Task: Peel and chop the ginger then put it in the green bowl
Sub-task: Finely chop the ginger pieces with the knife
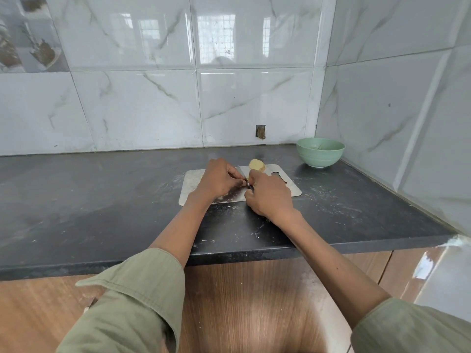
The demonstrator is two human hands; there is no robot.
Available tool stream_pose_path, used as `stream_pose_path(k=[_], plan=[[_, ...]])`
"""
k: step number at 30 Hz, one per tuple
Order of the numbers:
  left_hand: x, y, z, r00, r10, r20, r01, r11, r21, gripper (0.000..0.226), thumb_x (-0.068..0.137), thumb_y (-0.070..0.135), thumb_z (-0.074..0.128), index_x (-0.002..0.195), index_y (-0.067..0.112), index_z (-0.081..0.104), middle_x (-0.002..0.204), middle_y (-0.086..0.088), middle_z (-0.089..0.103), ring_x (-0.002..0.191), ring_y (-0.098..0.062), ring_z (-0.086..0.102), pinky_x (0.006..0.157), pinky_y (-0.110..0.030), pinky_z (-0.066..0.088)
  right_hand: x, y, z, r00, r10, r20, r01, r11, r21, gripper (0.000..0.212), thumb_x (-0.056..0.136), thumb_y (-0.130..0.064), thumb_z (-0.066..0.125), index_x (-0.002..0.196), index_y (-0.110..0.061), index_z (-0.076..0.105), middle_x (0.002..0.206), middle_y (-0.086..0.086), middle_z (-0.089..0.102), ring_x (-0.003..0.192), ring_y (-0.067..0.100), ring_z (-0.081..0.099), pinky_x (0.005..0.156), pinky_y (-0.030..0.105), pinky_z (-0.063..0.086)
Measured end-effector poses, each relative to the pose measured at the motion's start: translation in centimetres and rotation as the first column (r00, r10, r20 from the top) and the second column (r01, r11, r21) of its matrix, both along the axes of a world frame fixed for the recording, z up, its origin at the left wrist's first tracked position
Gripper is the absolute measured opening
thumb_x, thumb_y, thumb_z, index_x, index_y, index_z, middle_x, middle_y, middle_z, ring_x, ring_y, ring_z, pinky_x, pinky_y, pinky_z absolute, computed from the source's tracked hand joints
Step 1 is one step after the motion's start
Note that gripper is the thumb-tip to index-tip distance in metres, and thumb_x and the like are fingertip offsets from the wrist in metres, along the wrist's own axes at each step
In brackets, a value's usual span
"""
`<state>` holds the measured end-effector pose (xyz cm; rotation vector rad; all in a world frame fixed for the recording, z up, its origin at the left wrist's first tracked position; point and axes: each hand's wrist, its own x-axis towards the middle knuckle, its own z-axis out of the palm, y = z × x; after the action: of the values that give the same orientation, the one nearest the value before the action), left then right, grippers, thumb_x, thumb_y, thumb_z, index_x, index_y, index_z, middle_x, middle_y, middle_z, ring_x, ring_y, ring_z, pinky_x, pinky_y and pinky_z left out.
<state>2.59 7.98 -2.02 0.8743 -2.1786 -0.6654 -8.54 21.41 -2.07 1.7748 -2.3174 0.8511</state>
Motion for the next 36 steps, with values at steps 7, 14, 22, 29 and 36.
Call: stream_pose_path(k=[7, 14, 22, 29, 36], plan=[[0.2, -0.2, -0.1, 1.000, -0.023, -0.004, 0.023, 1.000, 0.005, 0.009, 0.077, 0.013, 0.089, 0.080, 0.020, 0.084, 0.071, 0.004, 0.077, 0.073, -0.022, 0.076, 0.076, -0.048, 0.063, -0.4, 0.3, -0.9, 0.998, -0.011, 0.059, 0.016, 0.997, -0.078, 0.017, 0.088, -0.030, 0.057, 0.104, -0.023, 0.057, 0.087, 0.000, 0.048, 0.096, 0.033, 0.058, 0.076, 0.039, 0.046], [0.0, -0.2, 0.0, 0.999, -0.034, 0.022, 0.035, 0.998, -0.047, 0.010, 0.078, 0.012, 0.088, 0.082, 0.020, 0.084, 0.073, 0.005, 0.078, 0.072, -0.015, 0.076, 0.078, -0.044, 0.063, -0.4, 0.7, -1.1, 0.996, -0.035, 0.085, 0.044, 0.993, -0.111, 0.017, 0.088, -0.031, 0.059, 0.103, -0.023, 0.058, 0.089, -0.001, 0.053, 0.089, 0.029, 0.055, 0.071, 0.036, 0.038], [0.4, 0.0, 0.4, 0.999, -0.041, -0.010, 0.040, 0.998, -0.052, 0.003, 0.082, 0.013, 0.085, 0.085, 0.014, 0.084, 0.073, 0.006, 0.078, 0.072, -0.014, 0.076, 0.078, -0.041, 0.063, -0.6, 0.7, -1.0, 0.987, -0.022, 0.162, 0.039, 0.994, -0.100, 0.016, 0.092, -0.033, 0.055, 0.105, -0.025, 0.055, 0.094, 0.002, 0.066, 0.093, 0.027, 0.058, 0.073, 0.037, 0.041], [0.5, 0.0, 1.0, 1.000, 0.028, -0.014, -0.029, 0.996, -0.081, 0.003, 0.081, 0.015, 0.086, 0.082, 0.015, 0.083, 0.071, 0.008, 0.076, 0.069, -0.007, 0.073, 0.071, -0.027, 0.060, -0.5, 1.0, -0.9, 0.984, -0.004, 0.179, 0.026, 0.993, -0.119, 0.016, 0.092, -0.031, 0.053, 0.106, -0.023, 0.054, 0.091, 0.000, 0.057, 0.091, 0.029, 0.057, 0.077, 0.040, 0.047], [0.6, 0.2, 1.0, 0.995, 0.023, 0.093, -0.018, 0.998, -0.055, 0.010, 0.077, 0.011, 0.085, 0.081, 0.020, 0.084, 0.065, 0.010, 0.074, 0.068, -0.010, 0.074, 0.074, -0.035, 0.063, -0.1, 1.2, -0.7, 0.991, 0.026, 0.132, -0.010, 0.993, -0.118, 0.019, 0.093, -0.031, 0.053, 0.110, -0.023, 0.055, 0.092, 0.000, 0.055, 0.093, 0.030, 0.058, 0.080, 0.041, 0.048]])
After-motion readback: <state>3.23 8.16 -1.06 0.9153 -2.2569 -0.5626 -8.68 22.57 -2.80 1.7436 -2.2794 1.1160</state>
